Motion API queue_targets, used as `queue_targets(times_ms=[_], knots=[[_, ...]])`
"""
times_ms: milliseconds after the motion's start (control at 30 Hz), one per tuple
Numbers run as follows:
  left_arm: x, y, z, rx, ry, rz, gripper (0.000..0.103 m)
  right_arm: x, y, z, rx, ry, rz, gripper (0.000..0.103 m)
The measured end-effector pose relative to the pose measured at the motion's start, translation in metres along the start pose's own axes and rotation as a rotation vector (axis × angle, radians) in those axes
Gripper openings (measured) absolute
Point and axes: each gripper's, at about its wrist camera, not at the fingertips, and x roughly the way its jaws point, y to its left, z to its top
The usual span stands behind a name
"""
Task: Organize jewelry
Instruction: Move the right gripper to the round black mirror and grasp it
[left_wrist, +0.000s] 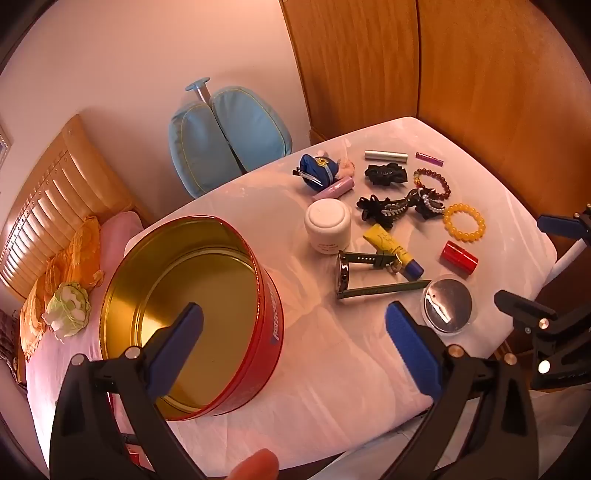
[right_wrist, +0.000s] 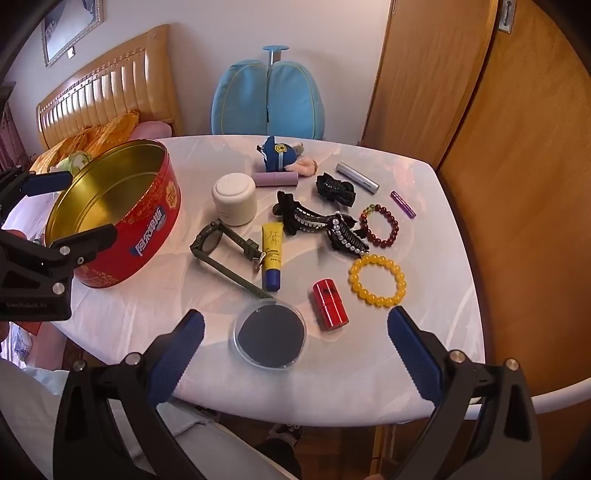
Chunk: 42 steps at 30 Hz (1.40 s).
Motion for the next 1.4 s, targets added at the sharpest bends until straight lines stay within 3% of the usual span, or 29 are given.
queue_targets(times_ms=[833, 1067, 1400], knots=[[0.009, -0.001, -0.001, 0.000, 0.039, -0.031, 0.096, 0.009, 0.003, 0.005, 0.003, 0.006, -0.002, 0.100], [0.014, -0.016, -0.006, -0.008, 0.141, -0.199, 0.096, 0.006, -0.026, -0.002, 0.071, -0.004, -0.032, 0.100], [0.007, -0.051, -0.011, -0.050, 0.198, -0.359, 0.096, 0.005, -0.073, -0.017, 0.120, 0.014, -0.039, 0.100]])
